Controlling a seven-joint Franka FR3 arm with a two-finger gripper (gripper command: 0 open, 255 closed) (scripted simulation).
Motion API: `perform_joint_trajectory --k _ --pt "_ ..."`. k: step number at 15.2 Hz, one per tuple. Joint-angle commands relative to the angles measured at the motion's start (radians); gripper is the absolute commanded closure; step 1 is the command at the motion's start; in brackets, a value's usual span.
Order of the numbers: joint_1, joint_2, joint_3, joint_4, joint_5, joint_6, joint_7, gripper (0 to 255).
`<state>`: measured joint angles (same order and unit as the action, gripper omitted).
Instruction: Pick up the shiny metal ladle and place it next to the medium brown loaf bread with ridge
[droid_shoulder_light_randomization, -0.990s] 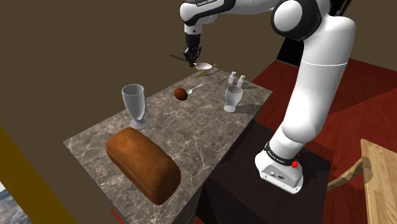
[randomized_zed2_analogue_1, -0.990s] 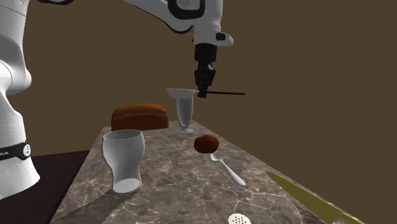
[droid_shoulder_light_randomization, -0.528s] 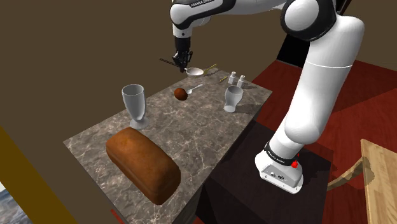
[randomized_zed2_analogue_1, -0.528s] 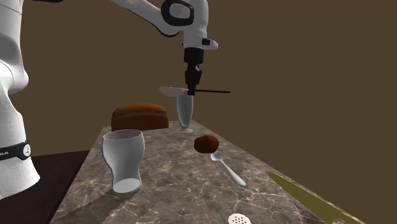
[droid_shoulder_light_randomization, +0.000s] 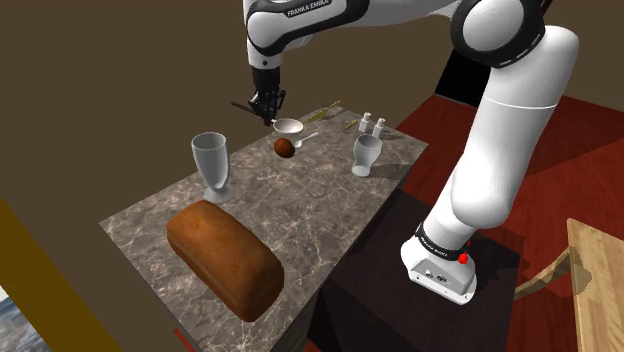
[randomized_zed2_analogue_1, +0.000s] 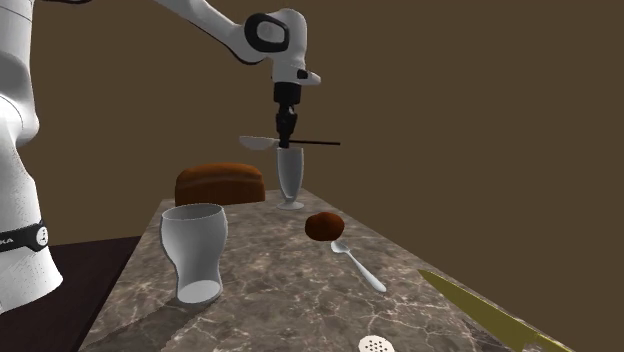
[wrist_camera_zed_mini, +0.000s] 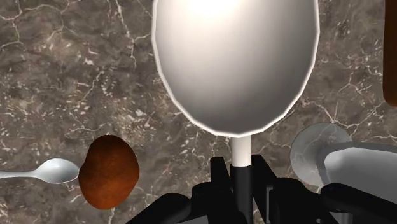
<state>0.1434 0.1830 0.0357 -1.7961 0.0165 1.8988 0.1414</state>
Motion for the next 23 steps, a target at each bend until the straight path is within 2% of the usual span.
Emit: perform_joint_trajectory --k 1,4,23 --pt "0.027 0.009 0.019 0.010 0.000 0.001 0.048 255" --pt "0.069 0.024 0.048 0.029 -0.001 -0.002 0.118 255" --pt "0.071 0.118 0.046 -0.105 -0.008 0.226 0.117 255"
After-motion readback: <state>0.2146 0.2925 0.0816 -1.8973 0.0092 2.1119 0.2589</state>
